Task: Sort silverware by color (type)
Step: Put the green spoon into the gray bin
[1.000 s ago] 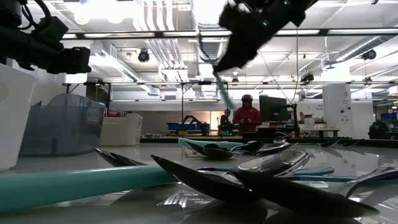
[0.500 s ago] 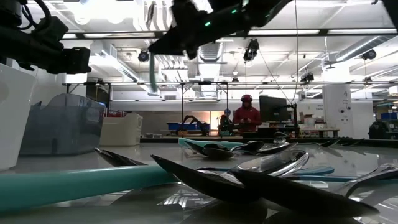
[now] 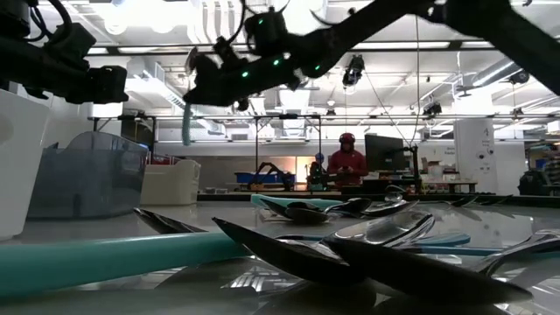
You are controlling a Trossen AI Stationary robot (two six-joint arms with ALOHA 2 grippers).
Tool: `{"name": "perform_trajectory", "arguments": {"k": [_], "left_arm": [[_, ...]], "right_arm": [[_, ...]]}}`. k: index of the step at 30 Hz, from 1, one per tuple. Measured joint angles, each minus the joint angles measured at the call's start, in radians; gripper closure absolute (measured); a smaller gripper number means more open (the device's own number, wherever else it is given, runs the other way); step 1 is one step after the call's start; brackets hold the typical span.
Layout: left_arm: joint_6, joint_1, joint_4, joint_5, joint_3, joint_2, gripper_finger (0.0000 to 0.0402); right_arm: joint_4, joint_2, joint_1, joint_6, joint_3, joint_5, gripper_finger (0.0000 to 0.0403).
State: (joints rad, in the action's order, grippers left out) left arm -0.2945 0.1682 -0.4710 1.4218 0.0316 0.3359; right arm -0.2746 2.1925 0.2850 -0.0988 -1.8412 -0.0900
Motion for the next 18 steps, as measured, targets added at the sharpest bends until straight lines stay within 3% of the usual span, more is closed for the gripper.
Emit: {"name": "perform_trajectory", "arguments": {"k": [5, 11, 18], "left_arm": [[0.000, 0.000, 0.000, 0.000, 0.000, 0.000, 0.0312], [0.000, 0.000, 0.000, 0.000, 0.000, 0.000, 0.0312], [0.000, 0.000, 0.000, 0.000, 0.000, 0.000, 0.0312]], "right_arm": [[0.028, 0.126, 0.002, -0.009, -0.150, 0.001, 0.0369], [0.194, 0.203, 0.006, -0.005, -0.280, 0.003, 0.0366], [0.335, 0.214, 0.006, 0.005, -0.346, 0.012, 0.0304]]}}
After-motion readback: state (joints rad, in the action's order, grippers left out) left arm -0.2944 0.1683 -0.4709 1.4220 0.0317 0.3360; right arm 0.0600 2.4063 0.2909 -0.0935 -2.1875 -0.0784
